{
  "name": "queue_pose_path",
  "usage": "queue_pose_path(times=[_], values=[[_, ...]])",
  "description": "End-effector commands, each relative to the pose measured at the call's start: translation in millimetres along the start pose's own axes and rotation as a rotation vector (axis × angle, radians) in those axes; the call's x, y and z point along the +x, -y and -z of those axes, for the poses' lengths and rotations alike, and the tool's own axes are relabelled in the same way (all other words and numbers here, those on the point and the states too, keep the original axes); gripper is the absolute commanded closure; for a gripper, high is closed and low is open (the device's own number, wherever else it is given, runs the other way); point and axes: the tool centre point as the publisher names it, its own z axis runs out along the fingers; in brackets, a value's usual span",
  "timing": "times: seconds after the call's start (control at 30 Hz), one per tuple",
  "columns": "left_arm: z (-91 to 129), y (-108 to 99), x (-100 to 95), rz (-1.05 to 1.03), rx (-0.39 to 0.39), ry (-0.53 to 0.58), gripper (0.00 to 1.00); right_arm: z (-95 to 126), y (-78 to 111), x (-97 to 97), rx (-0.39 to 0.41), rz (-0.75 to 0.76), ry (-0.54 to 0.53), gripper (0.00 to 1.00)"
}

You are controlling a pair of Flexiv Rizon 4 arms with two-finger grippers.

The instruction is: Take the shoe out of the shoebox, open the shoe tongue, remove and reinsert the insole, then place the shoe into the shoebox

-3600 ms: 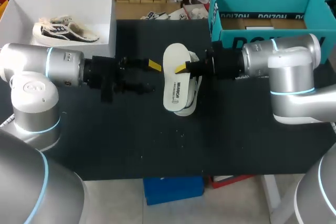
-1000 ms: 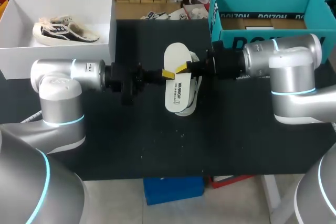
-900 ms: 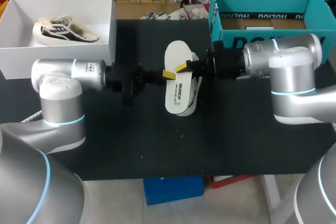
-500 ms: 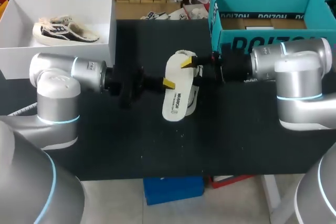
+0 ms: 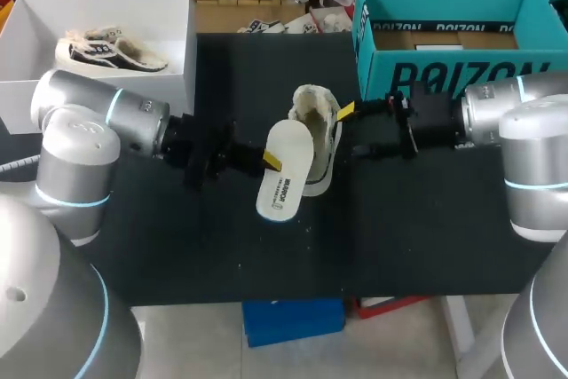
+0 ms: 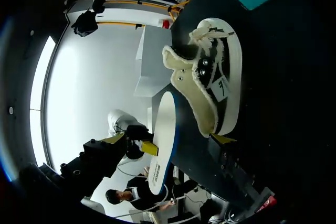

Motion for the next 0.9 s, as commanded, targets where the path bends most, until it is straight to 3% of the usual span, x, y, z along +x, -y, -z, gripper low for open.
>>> queue_pose_path(times=[0.03, 0.37, 0.63, 0.8, 0.9], values=[[10, 11, -2.7, 0.018, -0.013, -0.088, 1.00, 24, 13.4, 2.9, -0.039, -0.010, 0.052, 0.00], [17, 19, -1.0, 0.043, 0.018, -0.198, 1.00, 53, 22.8, -2.3, -0.101, -0.028, 0.139, 0.00], [17, 20, 1.4, 0.076, 0.063, -0.263, 1.00, 66, 26.6, -2.0, -0.156, -0.025, 0.192, 0.00], [13, 18, 3.9, 0.094, 0.091, -0.295, 1.00, 76, 30.4, 0.7, -0.237, -0.035, 0.226, 0.00], [12, 19, 4.1, 0.099, 0.102, -0.308, 1.00, 76, 30.4, 0.7, -0.237, -0.035, 0.226, 0.00]])
